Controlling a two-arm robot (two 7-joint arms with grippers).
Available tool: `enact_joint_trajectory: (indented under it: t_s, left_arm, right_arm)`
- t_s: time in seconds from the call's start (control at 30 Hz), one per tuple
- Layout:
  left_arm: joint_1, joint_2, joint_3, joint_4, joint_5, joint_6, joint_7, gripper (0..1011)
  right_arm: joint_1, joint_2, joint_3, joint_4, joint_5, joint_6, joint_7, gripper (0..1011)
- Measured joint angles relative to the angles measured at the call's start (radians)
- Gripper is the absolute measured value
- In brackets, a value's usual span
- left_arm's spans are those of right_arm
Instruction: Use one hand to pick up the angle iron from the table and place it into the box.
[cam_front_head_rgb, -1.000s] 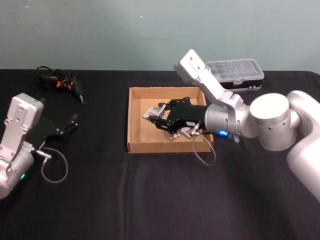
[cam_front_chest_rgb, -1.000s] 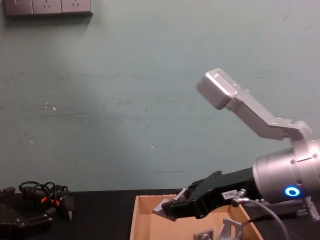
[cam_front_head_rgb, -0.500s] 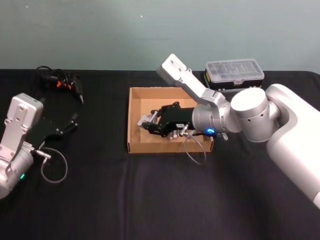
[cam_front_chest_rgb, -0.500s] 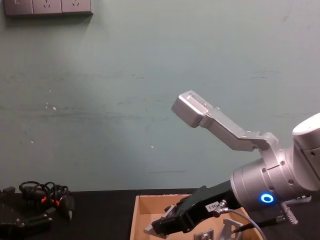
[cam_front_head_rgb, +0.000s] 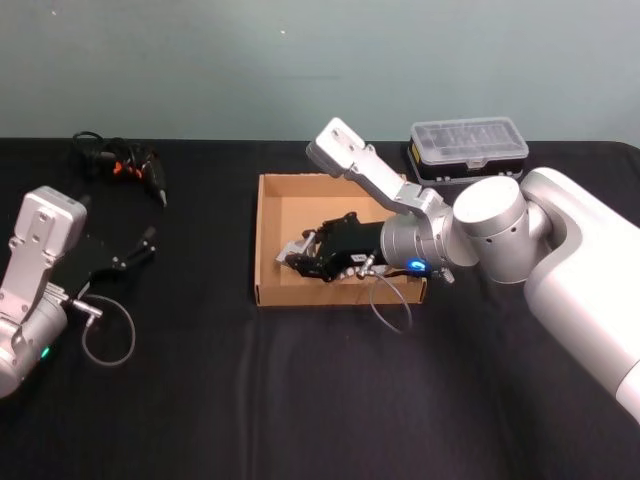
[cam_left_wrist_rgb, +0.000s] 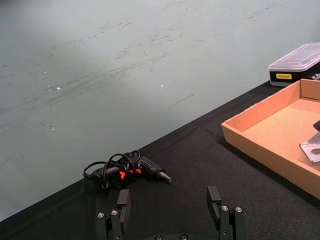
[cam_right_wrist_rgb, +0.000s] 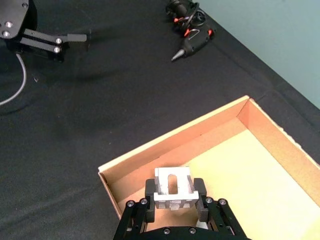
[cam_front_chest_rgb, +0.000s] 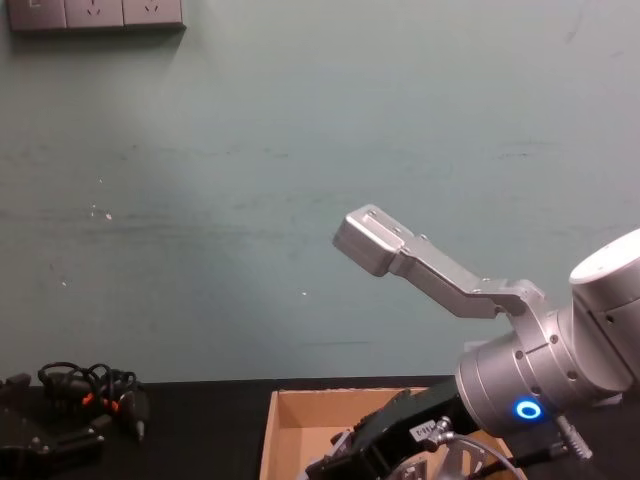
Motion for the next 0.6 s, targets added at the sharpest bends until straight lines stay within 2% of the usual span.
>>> enact_joint_trajectory:
  t_s: [0.33, 0.6]
  left_arm:
    - [0.0, 0.0, 0.0, 0.0, 0.0, 0.0, 0.0, 1000]
    - [0.0, 0.0, 0.0, 0.0, 0.0, 0.0, 0.0, 1000]
  right_arm:
    - [-0.004, 0.001, 0.0, 0.002, -0.011, 0.005, 0.009, 451]
    - [-0.018, 0.008, 0.013, -0.019, -0.018, 0.005, -0.005, 660]
